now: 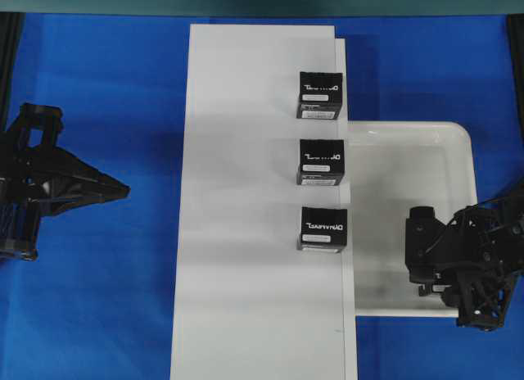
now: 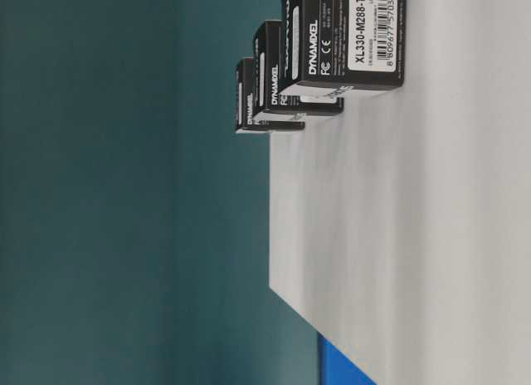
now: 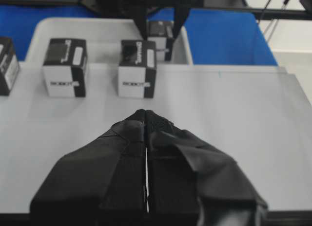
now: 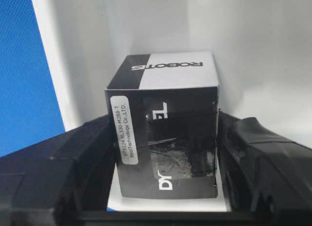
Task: Place the box from the white plastic tray onto the white base.
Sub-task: 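Lower the open right gripper around the box and close on it, then lift the box with the right gripper and carry it left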
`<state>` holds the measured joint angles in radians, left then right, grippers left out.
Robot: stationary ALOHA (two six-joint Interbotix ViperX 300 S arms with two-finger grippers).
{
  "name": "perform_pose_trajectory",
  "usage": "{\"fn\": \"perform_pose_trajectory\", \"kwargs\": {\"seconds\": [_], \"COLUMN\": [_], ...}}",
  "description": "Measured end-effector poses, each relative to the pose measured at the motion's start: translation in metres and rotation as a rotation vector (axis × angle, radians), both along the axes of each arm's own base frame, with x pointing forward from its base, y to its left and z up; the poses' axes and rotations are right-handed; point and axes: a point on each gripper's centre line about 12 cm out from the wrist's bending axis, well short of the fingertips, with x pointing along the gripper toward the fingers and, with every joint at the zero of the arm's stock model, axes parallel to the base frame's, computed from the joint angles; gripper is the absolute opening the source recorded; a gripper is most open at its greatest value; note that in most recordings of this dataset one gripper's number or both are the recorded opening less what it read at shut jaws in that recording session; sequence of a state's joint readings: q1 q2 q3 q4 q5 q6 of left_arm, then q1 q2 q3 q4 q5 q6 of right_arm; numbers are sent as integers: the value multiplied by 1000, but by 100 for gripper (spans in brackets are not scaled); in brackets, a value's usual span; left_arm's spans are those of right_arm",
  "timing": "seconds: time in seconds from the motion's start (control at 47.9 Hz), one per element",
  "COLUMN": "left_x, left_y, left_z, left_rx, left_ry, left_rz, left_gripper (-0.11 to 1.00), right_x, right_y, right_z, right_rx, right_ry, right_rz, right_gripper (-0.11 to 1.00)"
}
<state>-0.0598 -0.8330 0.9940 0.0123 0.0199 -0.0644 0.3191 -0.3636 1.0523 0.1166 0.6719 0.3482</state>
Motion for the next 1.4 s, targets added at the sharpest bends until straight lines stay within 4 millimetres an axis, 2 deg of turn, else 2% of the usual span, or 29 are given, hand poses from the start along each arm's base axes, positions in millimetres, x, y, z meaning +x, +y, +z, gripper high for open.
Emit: {"fn": "perform_pose_trajectory", "kwargs": {"seconds": [0.125, 0.209, 0.355, 0.563, 0.772, 1.085, 1.398], "left_x": [0, 0, 0, 0, 0, 0, -5], "left_y": [0, 0, 0, 0, 0, 0, 0], "left_z": [1, 1, 1, 1, 1, 1, 7], "left_rx": [1, 0, 0, 1, 0, 1, -2], "left_ry": [-3, -3, -3, -5, -3, -3, -29], "left_rz": [0, 0, 0, 0, 0, 0, 0], "left_gripper": [-5, -5, -5, -5, -5, -5, -5], "right_x": [-1, 0, 4, 10, 21, 40, 91], "right_y": [0, 1, 3, 6, 9, 15, 32], "right_z": [4, 17, 52, 116, 165, 190, 194], "right_rx": [-1, 4, 21, 46, 66, 75, 64], "right_ry": [13, 11, -12, -65, -125, -154, -111], "right_rz": [-1, 2, 13, 32, 39, 42, 45], "right_gripper": [61, 61, 61, 61, 61, 61, 61]}}
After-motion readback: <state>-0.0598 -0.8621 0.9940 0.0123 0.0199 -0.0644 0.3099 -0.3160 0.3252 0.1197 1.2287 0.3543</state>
